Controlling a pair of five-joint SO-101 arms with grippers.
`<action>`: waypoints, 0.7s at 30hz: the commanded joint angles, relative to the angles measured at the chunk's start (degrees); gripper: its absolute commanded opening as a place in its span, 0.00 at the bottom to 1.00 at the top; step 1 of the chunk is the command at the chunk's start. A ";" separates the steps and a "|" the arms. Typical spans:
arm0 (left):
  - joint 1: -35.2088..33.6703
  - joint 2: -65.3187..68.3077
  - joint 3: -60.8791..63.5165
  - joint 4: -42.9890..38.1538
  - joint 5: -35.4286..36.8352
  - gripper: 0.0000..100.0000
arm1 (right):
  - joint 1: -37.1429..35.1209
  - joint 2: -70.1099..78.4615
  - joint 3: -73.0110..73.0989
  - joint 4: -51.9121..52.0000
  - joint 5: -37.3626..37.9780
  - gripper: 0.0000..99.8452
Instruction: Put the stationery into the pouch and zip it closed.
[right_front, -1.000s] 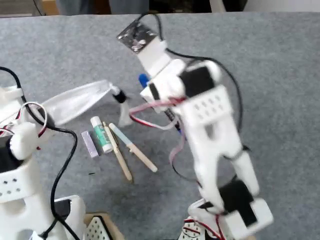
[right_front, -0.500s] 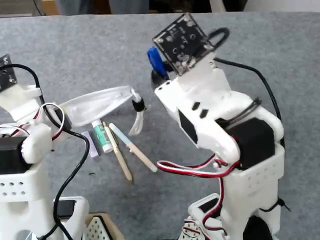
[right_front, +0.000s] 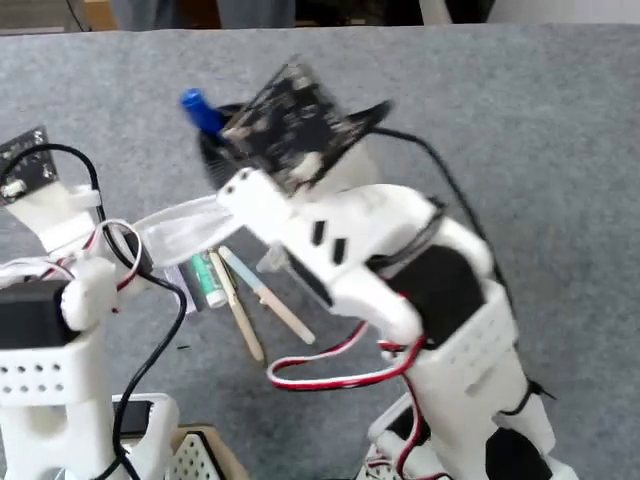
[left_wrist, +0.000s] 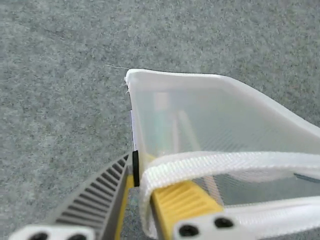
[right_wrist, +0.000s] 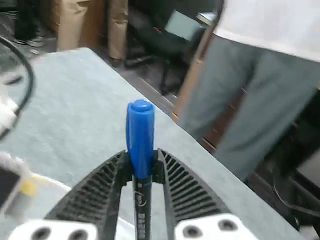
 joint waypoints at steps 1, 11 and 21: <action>0.84 0.70 0.66 -1.67 -0.97 0.03 | -4.04 -1.27 2.51 -10.11 -0.26 0.01; 0.57 0.70 0.57 -1.67 -0.79 0.03 | -8.79 -1.63 2.24 -17.41 -1.41 0.01; 0.40 0.62 -0.66 -1.85 -0.70 0.03 | -8.44 -6.73 3.38 -12.66 -13.45 0.01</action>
